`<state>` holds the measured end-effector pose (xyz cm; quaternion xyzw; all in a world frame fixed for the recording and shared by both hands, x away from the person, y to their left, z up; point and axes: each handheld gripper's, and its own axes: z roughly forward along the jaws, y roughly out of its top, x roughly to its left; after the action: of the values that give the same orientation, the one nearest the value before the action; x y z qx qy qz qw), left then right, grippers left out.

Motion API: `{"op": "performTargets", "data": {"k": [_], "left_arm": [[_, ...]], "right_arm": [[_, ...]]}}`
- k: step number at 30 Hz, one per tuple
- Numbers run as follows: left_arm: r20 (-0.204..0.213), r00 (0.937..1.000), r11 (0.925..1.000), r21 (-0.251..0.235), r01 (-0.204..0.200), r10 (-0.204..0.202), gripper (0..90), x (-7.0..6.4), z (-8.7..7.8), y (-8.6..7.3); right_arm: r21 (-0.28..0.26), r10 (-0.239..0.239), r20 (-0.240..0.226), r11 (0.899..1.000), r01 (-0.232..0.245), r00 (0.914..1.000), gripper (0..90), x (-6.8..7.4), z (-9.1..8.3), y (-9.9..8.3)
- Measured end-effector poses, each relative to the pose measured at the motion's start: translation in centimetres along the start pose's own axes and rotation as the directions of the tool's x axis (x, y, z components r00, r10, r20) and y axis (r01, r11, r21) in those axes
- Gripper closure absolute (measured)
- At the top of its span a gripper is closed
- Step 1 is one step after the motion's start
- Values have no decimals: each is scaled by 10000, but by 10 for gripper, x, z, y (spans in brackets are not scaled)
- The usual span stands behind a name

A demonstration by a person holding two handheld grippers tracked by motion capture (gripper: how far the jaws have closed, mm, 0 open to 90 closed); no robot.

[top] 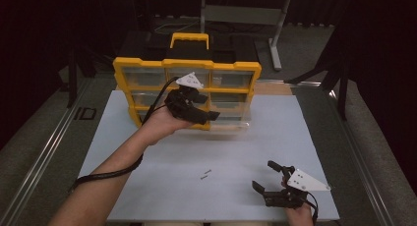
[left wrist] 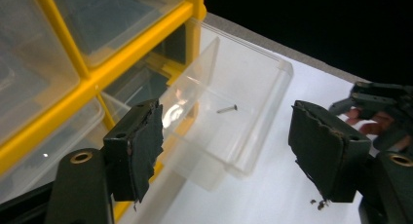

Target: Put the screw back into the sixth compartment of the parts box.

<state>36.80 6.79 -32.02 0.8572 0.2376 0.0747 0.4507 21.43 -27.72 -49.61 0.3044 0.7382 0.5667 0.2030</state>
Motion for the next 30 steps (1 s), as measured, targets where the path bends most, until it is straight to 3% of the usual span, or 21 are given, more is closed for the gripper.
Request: {"op": "performTargets", "data": {"k": [6,8,20,30], "left_arm": [[65,10000,10000,-65,-49,50,198,-4,-6,-13],[8,9996,9995,-129,-271,271,180,-9,-9,-24],[126,9989,9979,-476,-450,457,180,-22,-7,-63],[404,9971,9977,-255,-633,643,190,-32,5,-83]], "right_arm": [[16,13,24,10000,-13,10000,105,0,0,0],[23,17,28,10000,-17,10000,105,0,0,0],[43,-30,3,10000,30,10000,106,1,1,0],[47,-21,-5,10000,21,10000,106,1,1,0]]}}
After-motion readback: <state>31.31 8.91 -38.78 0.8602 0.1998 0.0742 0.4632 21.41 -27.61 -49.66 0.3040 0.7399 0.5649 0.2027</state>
